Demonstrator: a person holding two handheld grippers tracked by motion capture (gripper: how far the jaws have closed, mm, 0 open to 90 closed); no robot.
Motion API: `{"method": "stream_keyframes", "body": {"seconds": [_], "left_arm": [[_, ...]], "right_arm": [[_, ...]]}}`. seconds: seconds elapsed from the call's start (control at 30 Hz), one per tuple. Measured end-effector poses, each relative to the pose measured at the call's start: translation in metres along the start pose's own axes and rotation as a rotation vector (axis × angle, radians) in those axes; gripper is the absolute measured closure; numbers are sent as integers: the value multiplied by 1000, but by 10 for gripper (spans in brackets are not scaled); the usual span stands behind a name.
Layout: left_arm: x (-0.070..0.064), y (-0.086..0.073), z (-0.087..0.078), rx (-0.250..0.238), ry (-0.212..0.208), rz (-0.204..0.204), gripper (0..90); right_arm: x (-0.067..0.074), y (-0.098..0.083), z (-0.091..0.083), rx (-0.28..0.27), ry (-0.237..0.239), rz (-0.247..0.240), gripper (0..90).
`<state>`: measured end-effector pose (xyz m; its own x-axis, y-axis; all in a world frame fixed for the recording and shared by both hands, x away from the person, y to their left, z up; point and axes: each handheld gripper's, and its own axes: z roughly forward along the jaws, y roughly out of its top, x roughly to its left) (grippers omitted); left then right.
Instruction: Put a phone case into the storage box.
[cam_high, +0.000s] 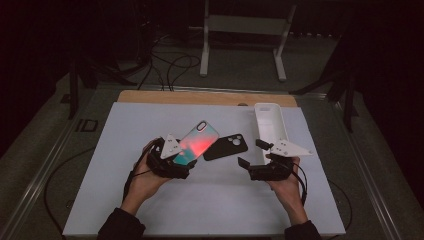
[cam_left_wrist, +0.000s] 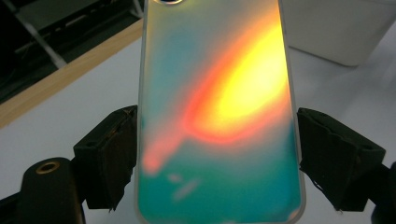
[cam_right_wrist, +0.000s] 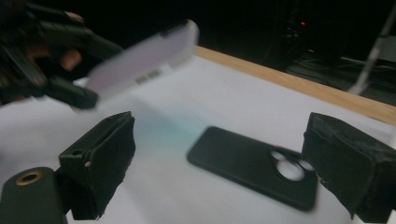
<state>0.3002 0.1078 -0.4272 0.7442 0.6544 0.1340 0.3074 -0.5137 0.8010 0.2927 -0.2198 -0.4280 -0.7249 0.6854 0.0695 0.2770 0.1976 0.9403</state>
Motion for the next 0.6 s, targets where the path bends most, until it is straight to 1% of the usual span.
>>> {"method": "stream_keyframes", "body": {"seconds": [0.03,0.1,0.23,0.27,0.3,0.37,0.4,0.43,0.47,0.5,0.53,0.57,0.6], "left_arm": [[-2,1,1,-3,-3,11,171],[-6,3,4,-12,-23,15,172],[-14,7,7,-24,-35,39,171],[-16,7,8,-28,-40,42,171],[-18,8,8,-32,-39,46,171],[-21,9,9,-42,-52,49,171],[-22,9,9,-51,-60,47,171],[-23,9,9,-59,-64,46,171],[-24,9,9,-64,-74,49,171],[-25,10,9,-72,-76,53,171],[-26,10,9,-77,-77,57,171],[-28,10,9,-83,-81,58,171],[-28,10,9,-83,-81,58,171]], "right_arm": [[4,5,5,-8,21,5,95],[6,7,8,-4,25,5,95],[14,15,18,-3,56,7,95],[19,18,23,1,66,-3,96],[19,18,23,1,66,-3,96],[22,20,27,3,79,-6,101],[24,22,32,18,79,0,113],[24,22,32,18,79,0,113],[24,23,36,37,74,20,143],[24,23,36,37,74,20,143],[23,24,40,45,97,55,190],[23,25,41,53,100,64,245],[23,25,41,53,100,64,245]]}}
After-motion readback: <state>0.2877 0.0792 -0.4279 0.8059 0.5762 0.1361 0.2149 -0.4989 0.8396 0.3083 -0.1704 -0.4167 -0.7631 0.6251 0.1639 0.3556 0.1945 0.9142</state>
